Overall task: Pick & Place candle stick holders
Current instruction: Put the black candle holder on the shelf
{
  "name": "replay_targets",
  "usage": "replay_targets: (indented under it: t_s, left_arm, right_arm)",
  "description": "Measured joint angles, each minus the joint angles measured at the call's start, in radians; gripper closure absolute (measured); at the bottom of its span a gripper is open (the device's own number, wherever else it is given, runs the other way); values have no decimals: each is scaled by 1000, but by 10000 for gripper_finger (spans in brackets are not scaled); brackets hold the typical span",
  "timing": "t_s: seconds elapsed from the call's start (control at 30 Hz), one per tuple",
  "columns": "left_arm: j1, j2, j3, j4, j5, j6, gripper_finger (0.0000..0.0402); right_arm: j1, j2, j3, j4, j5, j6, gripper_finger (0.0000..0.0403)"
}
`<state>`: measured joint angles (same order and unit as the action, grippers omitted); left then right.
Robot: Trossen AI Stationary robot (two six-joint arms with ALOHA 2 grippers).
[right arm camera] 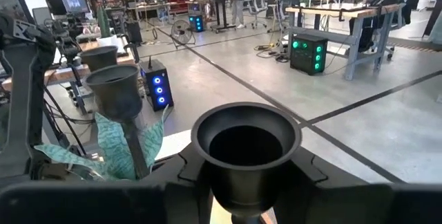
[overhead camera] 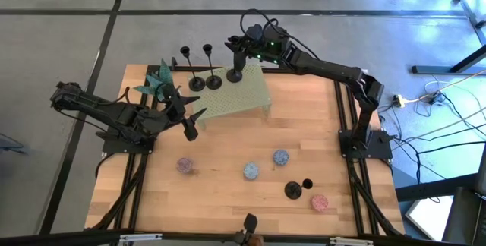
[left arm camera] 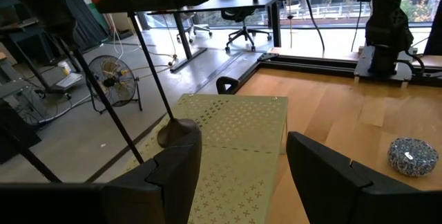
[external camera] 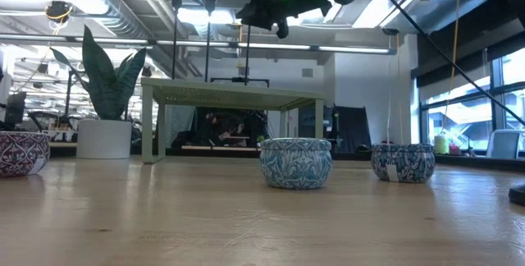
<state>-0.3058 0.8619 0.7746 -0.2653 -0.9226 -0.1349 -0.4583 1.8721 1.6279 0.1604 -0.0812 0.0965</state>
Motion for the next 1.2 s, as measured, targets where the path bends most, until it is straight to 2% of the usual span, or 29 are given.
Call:
replay_targets:
  t_s: [0.23, 0.43, 0.63, 0.8, 1.2]
  left_arm:
    - [0, 0, 0, 0, 0, 0, 192]
    - [0, 0, 0, 0, 0, 0, 192]
    - [0, 0, 0, 0, 0, 7, 192]
    - [0, 0, 0, 0, 0, 8, 192]
    - [0, 0, 0, -1, 0, 1, 192]
  right_arm:
    - [0, 0, 0, -2, -1, -12, 272]
    - [0, 0, 0, -4, -1, -12, 239]
    - [0, 0, 0, -3, -72, -12, 201]
    - [0, 0, 0, 3, -78, -12, 177]
    - [20, -49, 0, 18, -72, -79, 157]
